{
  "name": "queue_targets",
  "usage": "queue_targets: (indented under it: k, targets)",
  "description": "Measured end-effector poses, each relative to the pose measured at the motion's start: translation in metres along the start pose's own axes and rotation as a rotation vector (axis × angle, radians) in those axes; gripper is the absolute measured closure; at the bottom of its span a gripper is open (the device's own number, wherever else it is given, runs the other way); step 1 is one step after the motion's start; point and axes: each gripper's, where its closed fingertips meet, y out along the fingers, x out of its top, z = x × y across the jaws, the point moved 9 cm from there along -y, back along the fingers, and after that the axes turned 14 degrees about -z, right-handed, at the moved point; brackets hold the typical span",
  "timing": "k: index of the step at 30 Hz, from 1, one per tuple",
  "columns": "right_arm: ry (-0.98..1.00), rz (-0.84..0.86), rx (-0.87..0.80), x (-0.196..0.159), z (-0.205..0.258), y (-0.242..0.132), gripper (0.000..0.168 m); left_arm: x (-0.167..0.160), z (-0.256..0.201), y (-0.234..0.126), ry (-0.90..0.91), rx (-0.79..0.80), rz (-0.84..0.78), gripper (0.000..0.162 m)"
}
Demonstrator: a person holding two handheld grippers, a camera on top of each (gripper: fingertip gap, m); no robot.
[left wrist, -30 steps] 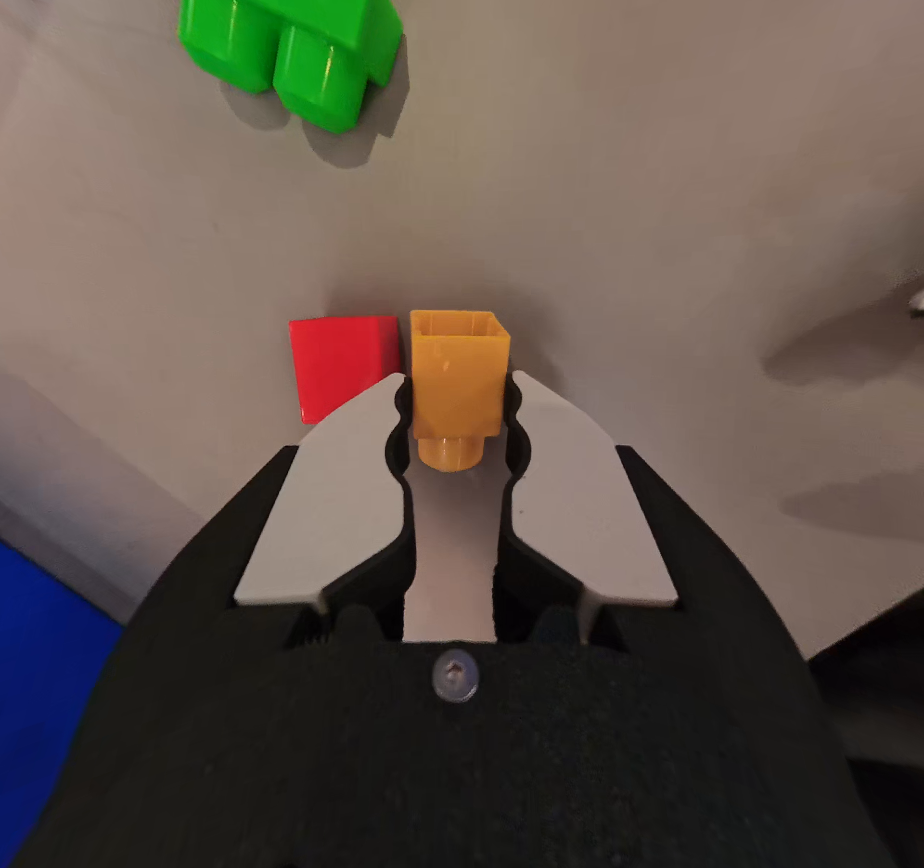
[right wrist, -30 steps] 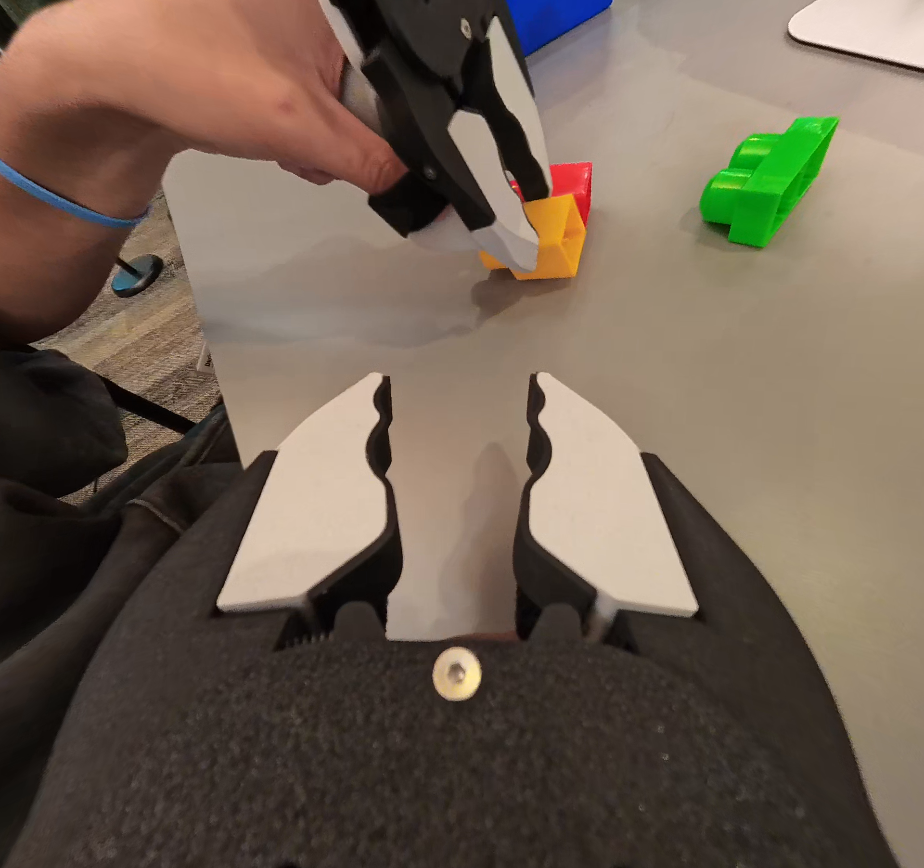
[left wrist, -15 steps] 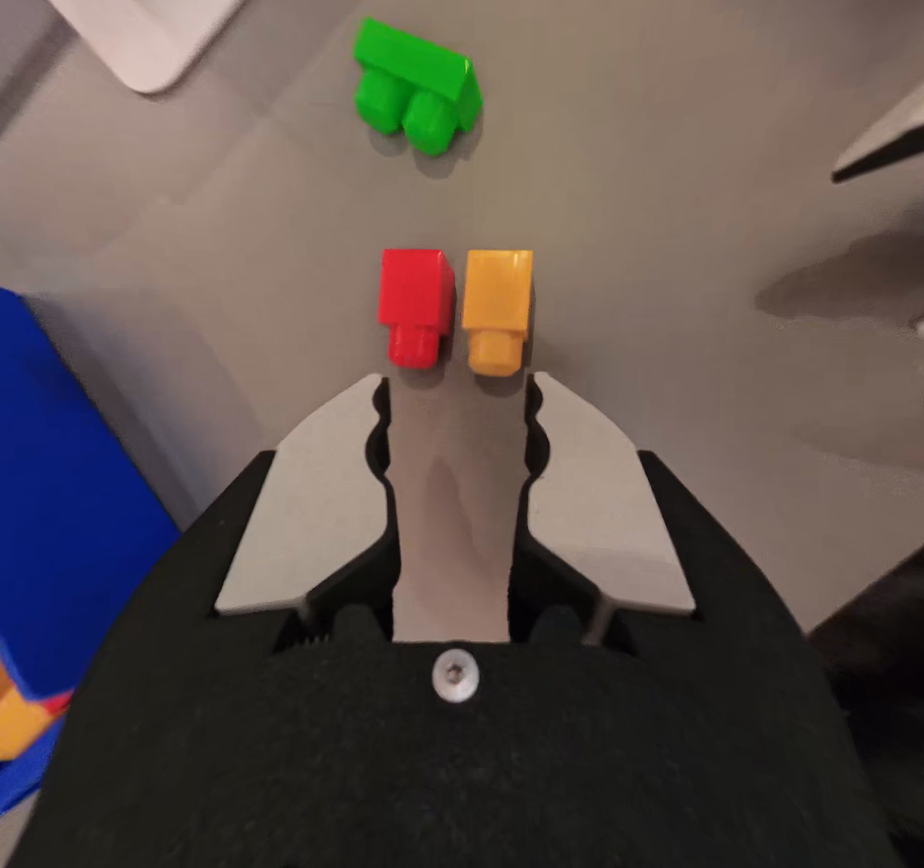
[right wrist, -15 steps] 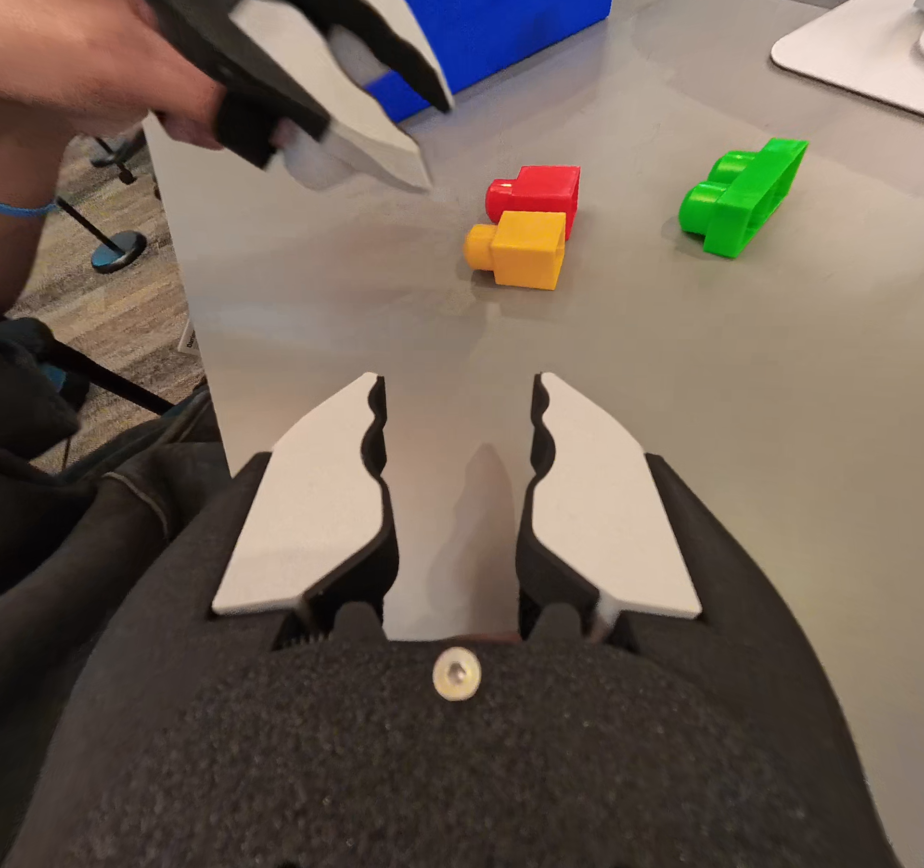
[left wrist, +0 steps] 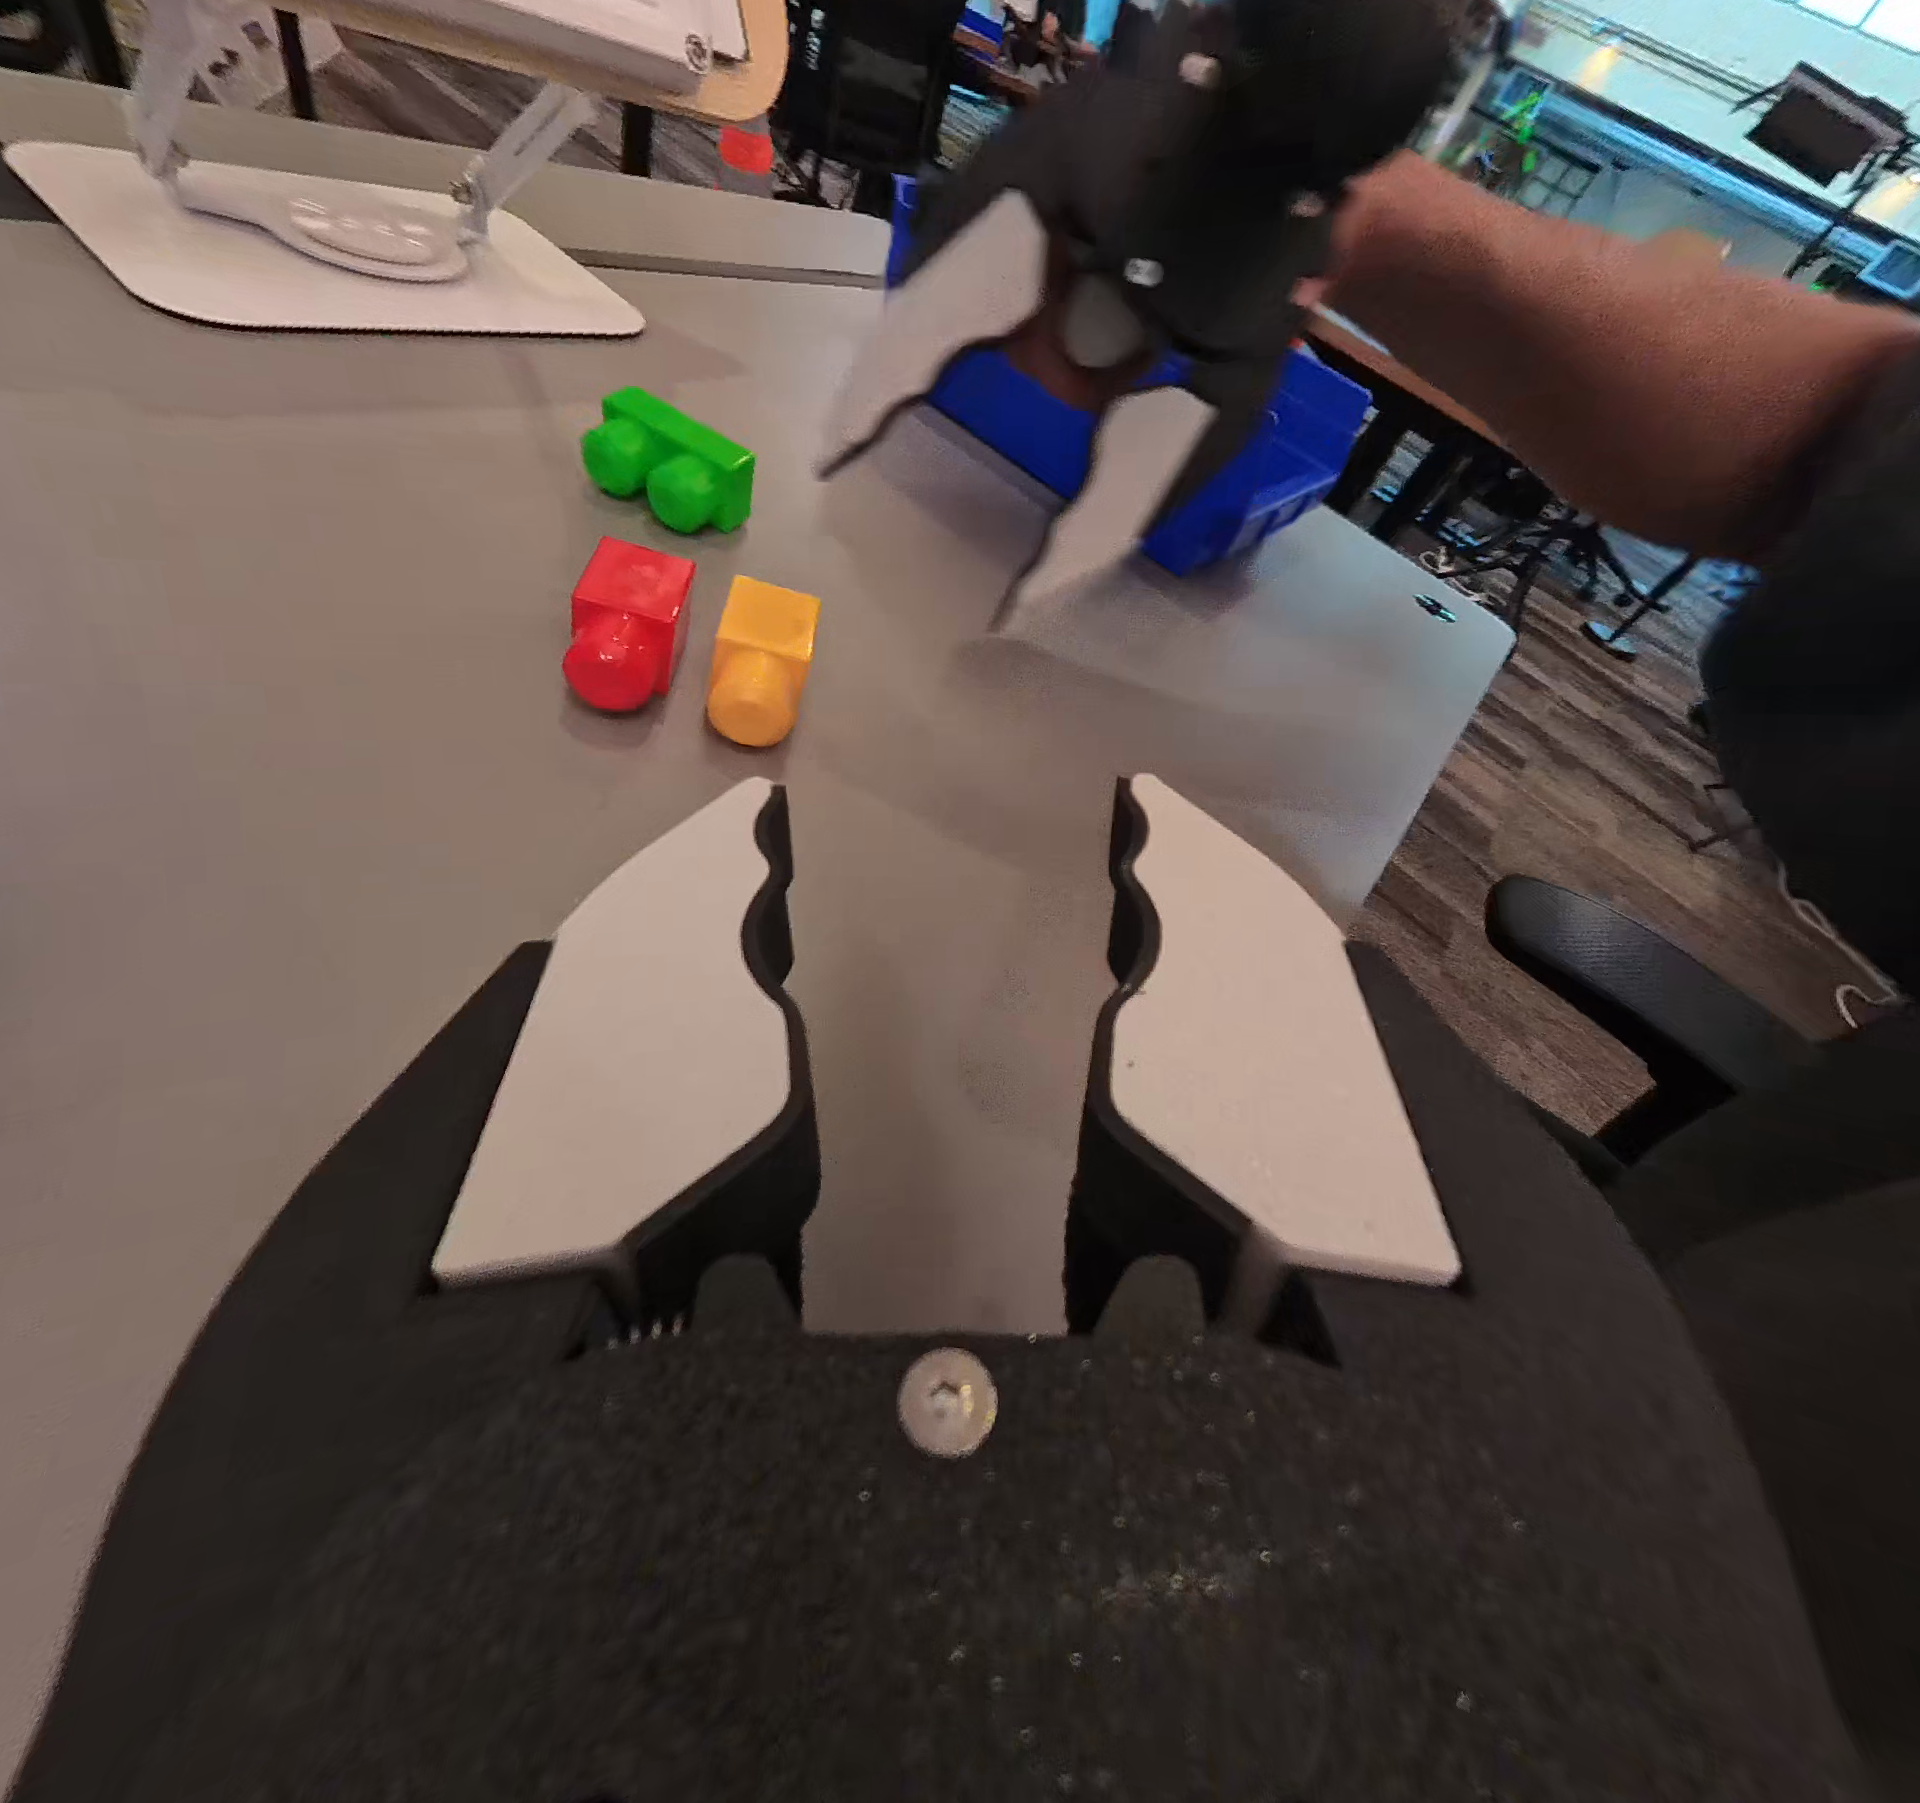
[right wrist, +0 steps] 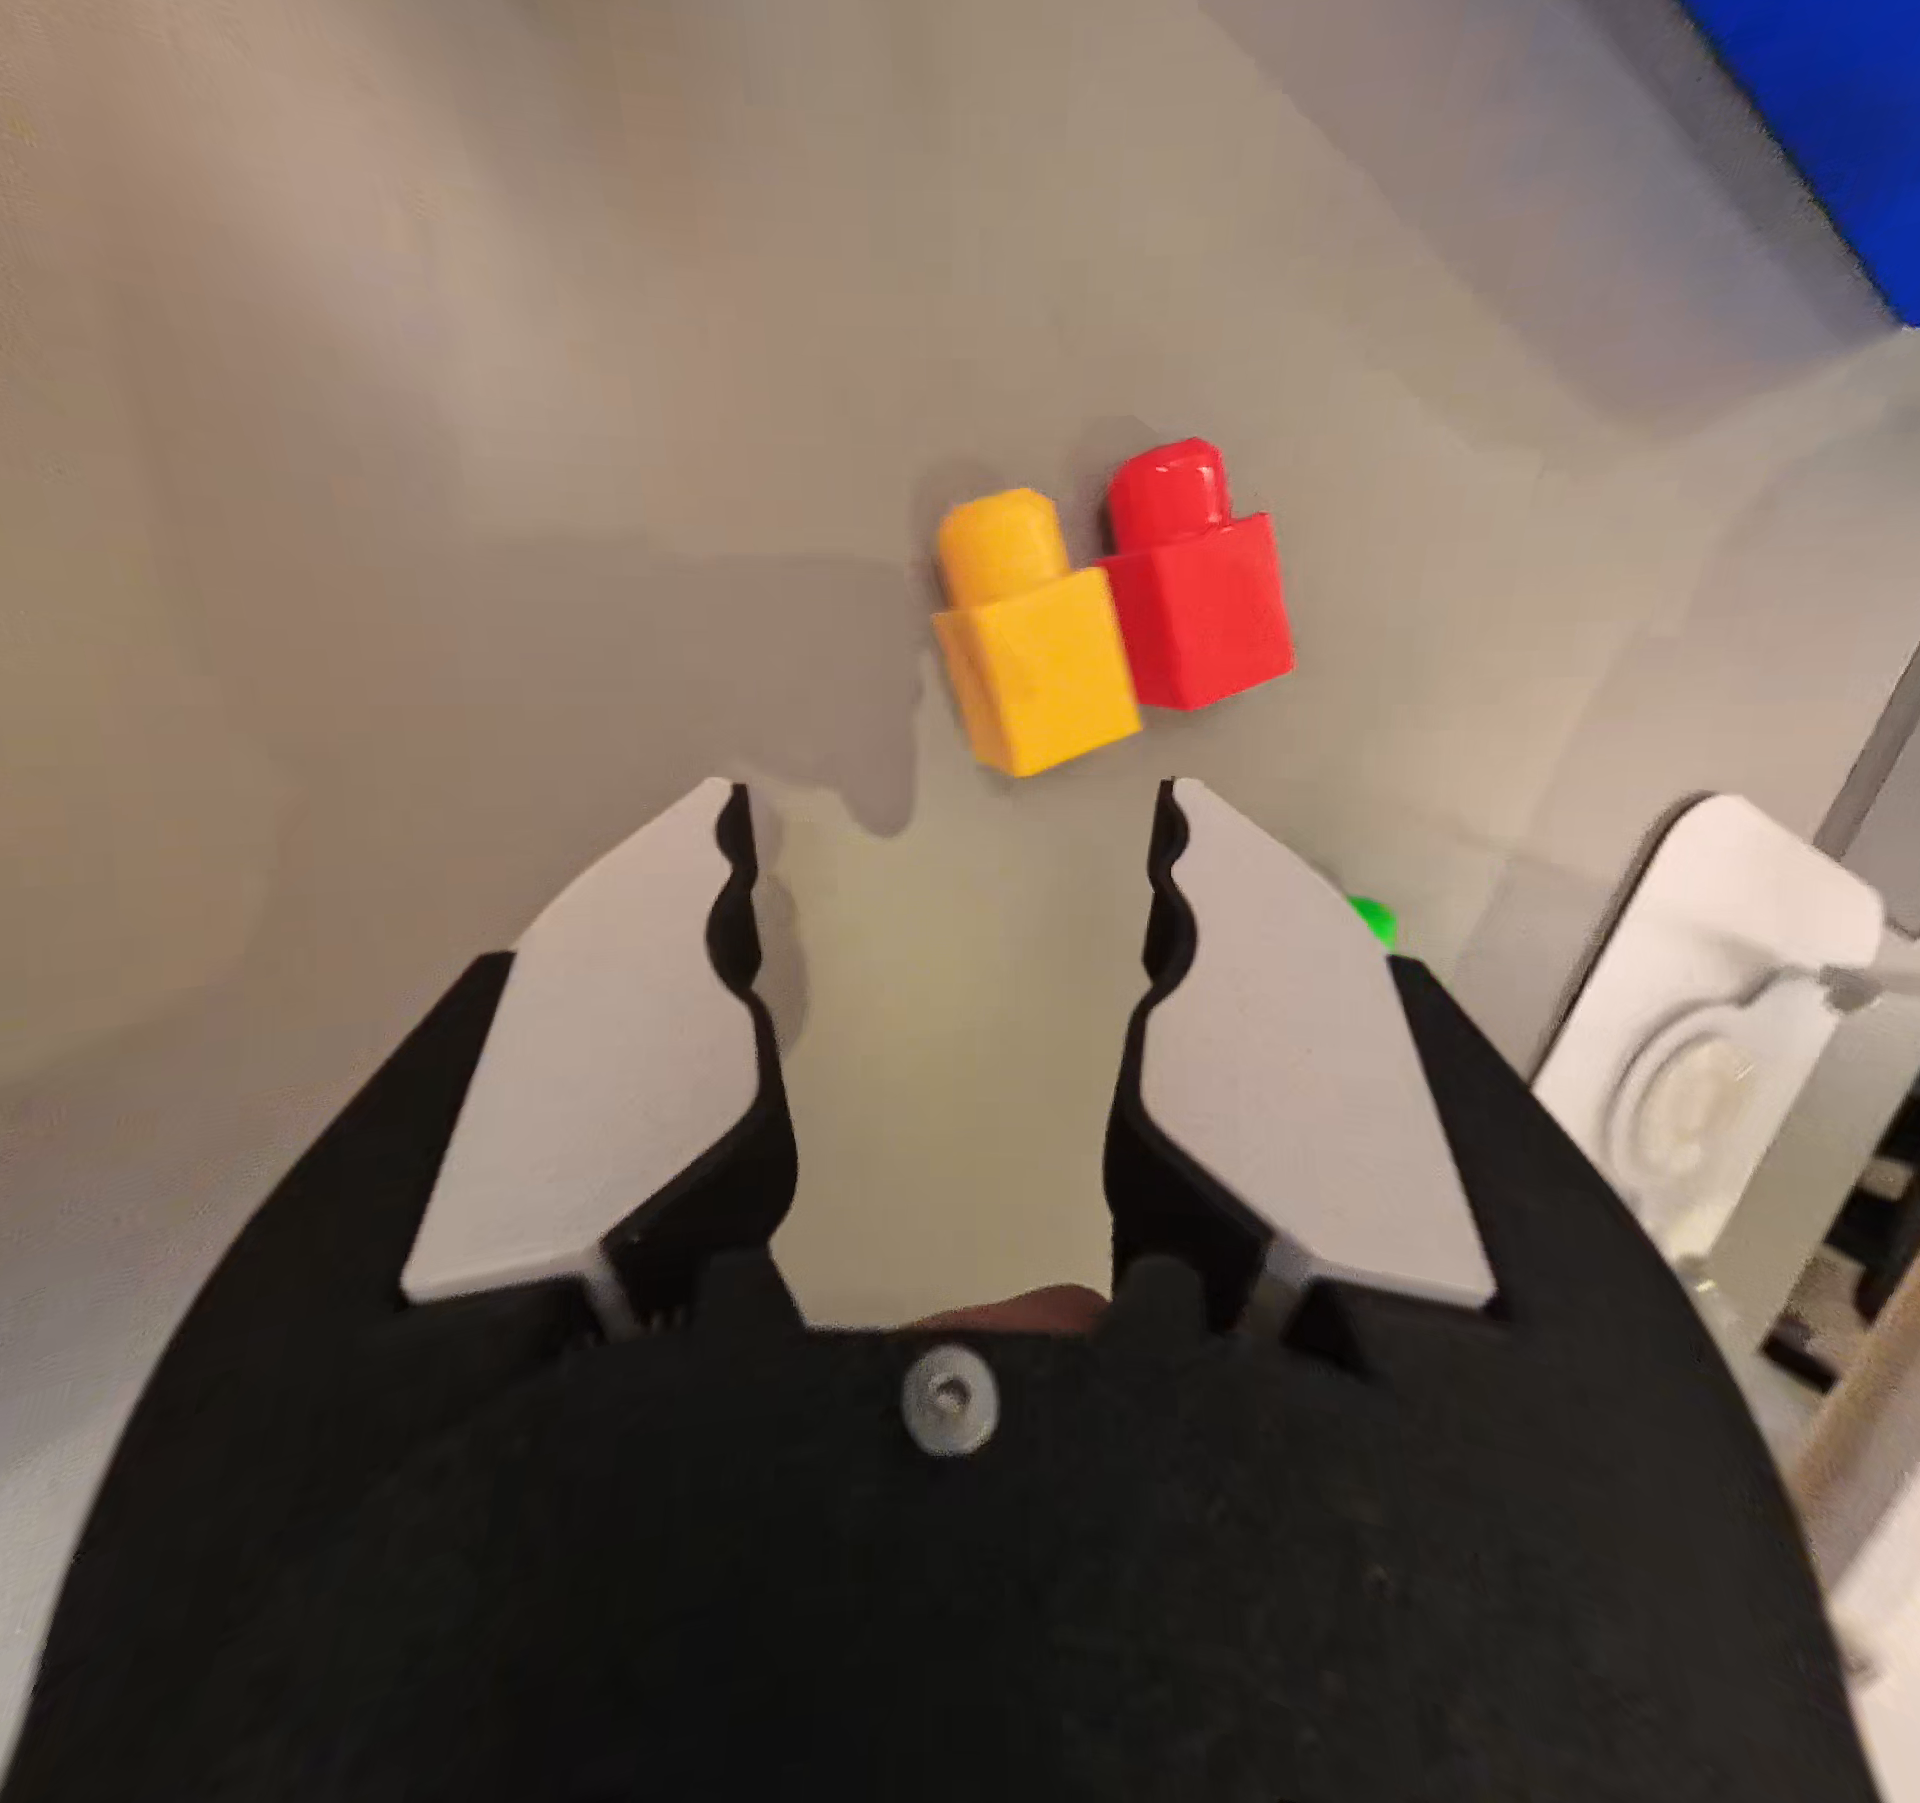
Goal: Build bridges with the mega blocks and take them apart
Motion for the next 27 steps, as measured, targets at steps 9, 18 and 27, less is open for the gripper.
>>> queue_targets:
  k: [9, 18, 27]
  targets:
    - [-0.151, 0.052, 0.21, 0.004, -0.055, 0.049, 0.088, -0.004, 0.0, -0.012, 0.068, -0.004, 0.038, 0.105]
    - [-0.25, 0.083, 0.262, -0.008, -0.052, 0.07, 0.084, 0.003, -0.003, -0.016, 0.067, -0.008, 0.026, 0.106]
    - [-0.212, 0.074, 0.285, -0.01, -0.056, 0.077, 0.088, -0.002, -0.001, -0.01, 0.025, -0.035, 0.049, 0.105]
